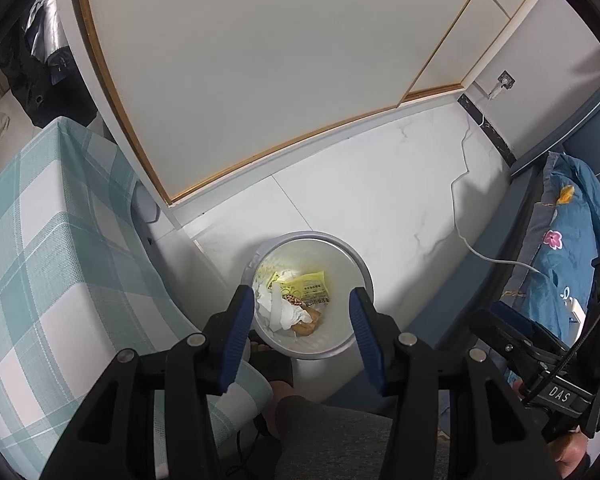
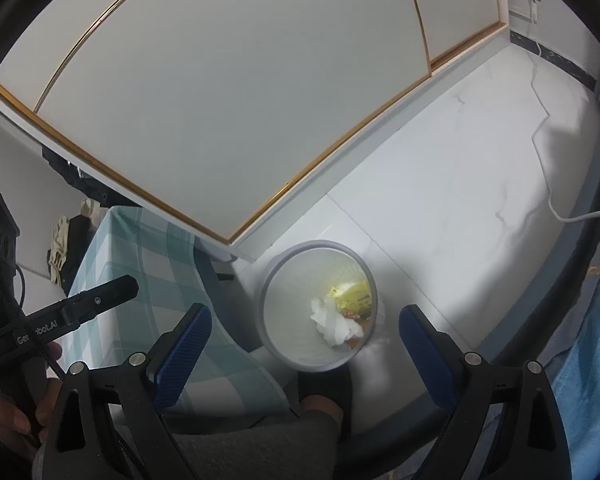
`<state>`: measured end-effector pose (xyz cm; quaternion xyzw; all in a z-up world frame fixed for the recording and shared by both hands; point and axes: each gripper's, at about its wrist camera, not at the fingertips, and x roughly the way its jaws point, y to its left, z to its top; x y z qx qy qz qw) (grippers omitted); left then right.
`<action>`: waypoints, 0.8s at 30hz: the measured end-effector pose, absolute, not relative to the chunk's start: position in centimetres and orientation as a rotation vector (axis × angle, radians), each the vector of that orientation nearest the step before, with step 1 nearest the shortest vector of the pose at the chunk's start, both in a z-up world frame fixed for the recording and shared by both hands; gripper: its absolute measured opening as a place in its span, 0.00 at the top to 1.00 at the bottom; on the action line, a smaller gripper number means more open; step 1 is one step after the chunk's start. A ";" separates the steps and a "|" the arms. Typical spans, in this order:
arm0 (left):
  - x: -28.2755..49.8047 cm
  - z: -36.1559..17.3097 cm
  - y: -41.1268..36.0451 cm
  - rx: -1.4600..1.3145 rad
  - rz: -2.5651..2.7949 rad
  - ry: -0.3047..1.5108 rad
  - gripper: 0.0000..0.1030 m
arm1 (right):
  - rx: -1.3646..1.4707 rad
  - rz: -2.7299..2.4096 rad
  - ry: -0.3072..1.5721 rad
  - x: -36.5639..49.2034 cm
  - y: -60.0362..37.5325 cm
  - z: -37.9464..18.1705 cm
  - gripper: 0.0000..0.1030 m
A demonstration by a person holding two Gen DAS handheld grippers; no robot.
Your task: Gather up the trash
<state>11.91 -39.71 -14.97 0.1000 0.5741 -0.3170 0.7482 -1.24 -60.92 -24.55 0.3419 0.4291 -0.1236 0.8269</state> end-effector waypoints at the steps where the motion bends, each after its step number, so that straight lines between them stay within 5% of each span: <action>1: 11.9 -15.0 -39.7 0.218 -0.698 1.257 0.57 | 0.725 -0.262 0.911 -1.2 -60.9 -24.5 0.08; 24: 12.1 -14.3 -38.9 0.172 -0.670 1.236 0.57 | 0.683 -0.278 0.901 -1.3 -60.6 -23.4 0.08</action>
